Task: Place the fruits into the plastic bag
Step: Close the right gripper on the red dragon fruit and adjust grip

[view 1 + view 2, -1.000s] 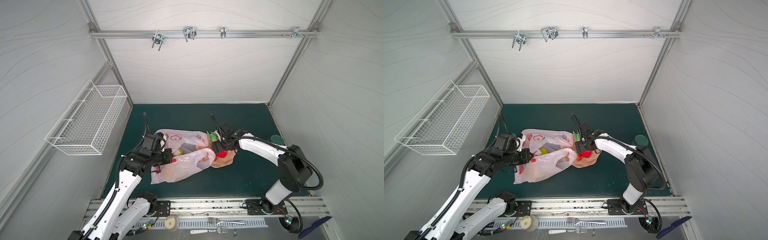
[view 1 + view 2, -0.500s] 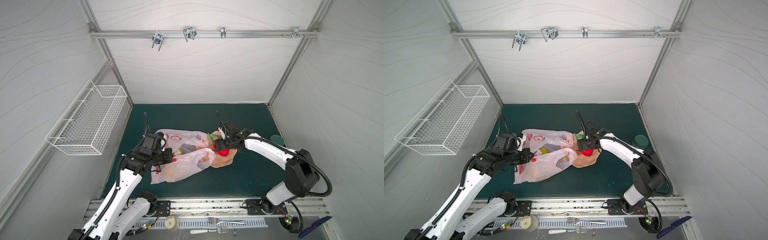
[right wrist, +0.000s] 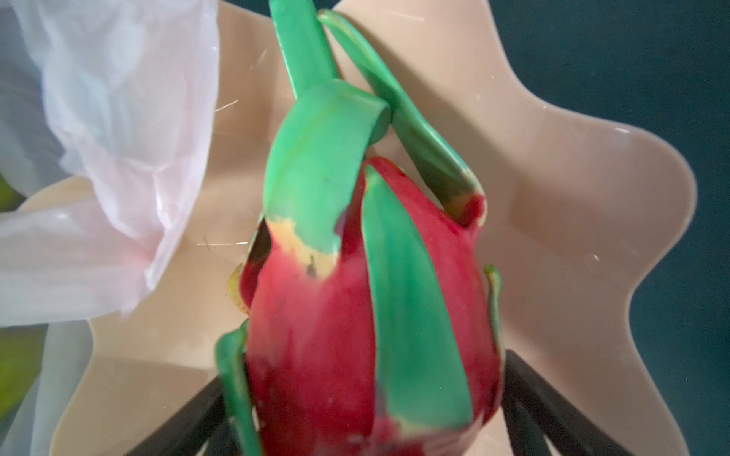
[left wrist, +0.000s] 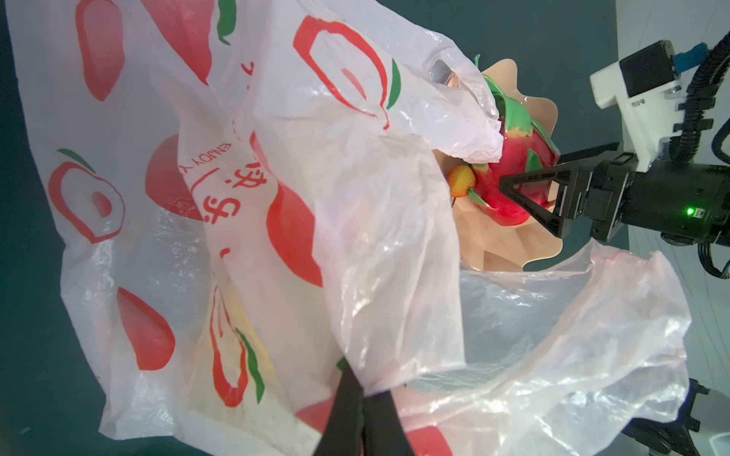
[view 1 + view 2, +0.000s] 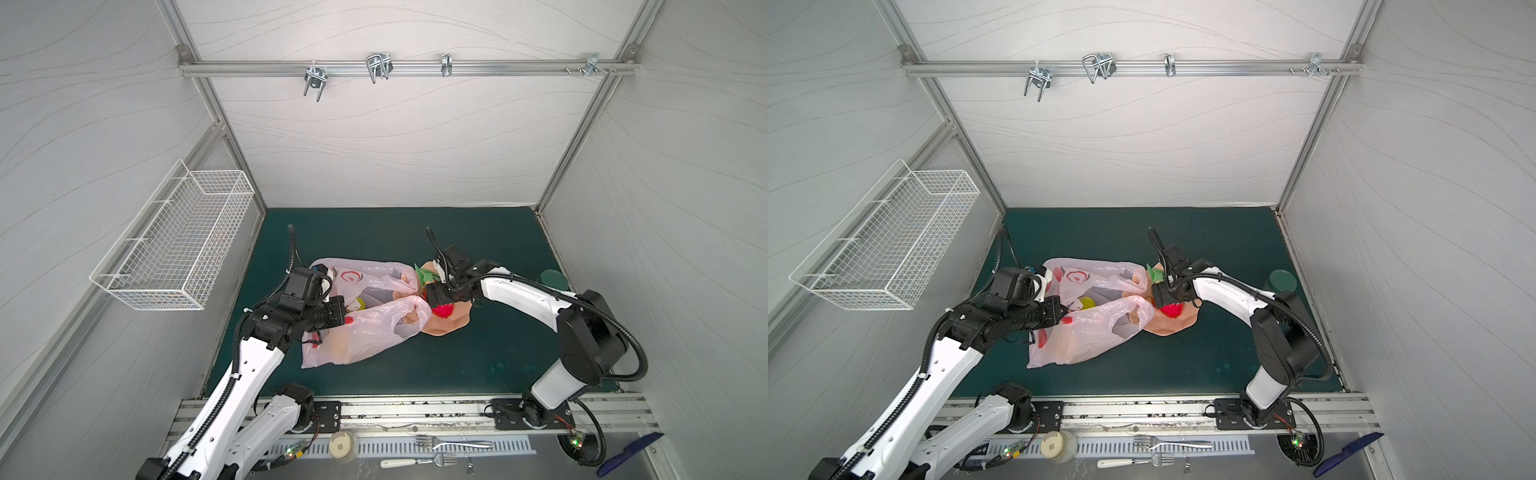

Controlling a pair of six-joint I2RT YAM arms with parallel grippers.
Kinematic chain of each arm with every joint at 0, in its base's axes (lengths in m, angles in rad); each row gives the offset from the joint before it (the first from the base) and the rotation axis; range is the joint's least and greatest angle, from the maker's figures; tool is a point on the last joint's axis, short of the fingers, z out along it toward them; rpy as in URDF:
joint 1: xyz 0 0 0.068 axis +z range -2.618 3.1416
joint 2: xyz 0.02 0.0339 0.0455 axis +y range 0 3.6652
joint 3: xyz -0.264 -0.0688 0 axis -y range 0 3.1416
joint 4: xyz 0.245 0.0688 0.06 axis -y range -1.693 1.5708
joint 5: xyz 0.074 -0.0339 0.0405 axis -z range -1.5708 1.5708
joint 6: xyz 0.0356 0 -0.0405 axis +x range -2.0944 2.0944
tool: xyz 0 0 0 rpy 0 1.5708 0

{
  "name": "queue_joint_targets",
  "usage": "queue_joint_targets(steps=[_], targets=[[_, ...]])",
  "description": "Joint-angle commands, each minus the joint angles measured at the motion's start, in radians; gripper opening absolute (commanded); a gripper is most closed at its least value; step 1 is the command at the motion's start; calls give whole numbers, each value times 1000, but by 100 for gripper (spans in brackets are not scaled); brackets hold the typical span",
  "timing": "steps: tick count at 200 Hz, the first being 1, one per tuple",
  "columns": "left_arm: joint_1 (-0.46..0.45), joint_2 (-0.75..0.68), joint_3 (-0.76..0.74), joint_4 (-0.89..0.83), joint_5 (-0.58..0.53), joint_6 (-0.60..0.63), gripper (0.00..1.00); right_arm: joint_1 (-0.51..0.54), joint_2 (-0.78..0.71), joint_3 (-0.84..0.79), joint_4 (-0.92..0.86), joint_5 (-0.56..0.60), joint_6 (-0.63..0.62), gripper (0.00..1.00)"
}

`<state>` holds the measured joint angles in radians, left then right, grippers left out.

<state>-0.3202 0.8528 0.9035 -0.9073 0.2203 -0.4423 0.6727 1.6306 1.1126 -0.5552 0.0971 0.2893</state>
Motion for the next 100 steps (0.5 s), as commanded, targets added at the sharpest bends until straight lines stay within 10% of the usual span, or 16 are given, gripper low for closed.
queue_joint_targets(steps=[1, 100], targets=[[-3, 4, 17, 34, -2, -4, 0, -4, 23, 40, -29, -3, -1, 99], [-3, -4, 14, 32, -4, -8, 0, -5, 111, 131, -90, -42, -14, 99]])
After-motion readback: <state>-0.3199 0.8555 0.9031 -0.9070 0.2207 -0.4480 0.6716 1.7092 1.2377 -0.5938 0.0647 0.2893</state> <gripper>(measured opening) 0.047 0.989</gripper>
